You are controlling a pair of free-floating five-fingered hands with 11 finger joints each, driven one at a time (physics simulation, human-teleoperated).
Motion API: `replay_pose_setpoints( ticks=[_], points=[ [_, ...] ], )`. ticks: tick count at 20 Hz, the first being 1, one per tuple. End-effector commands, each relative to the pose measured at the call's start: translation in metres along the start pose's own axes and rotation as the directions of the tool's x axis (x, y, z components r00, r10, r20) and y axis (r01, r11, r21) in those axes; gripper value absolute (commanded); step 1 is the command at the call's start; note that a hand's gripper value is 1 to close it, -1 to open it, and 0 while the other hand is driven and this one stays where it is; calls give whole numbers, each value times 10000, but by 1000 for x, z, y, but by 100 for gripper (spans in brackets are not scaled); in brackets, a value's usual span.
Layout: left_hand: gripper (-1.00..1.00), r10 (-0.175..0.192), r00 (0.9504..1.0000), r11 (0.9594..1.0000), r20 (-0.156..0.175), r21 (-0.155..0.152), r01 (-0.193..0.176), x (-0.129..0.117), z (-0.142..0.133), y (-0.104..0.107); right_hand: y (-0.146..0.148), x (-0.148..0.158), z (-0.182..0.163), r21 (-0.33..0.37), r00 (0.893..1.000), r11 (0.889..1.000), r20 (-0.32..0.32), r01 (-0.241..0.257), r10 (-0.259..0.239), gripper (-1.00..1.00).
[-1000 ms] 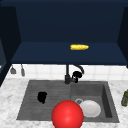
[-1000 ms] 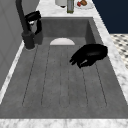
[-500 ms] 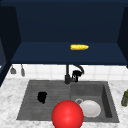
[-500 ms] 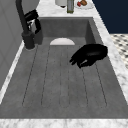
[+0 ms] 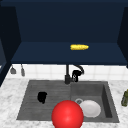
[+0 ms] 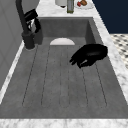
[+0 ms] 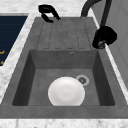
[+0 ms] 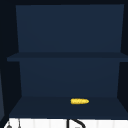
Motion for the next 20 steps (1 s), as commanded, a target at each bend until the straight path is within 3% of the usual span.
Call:
replay_pose_setpoints(
  ticks=[1,12,20],
  points=[
    [0,0,10000,10000,0,0,0,0,0,0,1,11,-5,1199,9960,9899,-377,-762,812,100],
    [0,0,10000,10000,0,0,0,0,0,0,0,12,-4,1316,9927,9849,-285,-1123,1170,100],
    [0,0,10000,10000,0,0,0,0,0,0,-8,21,-14,924,9901,9880,-543,-1238,1292,100]
  ],
)
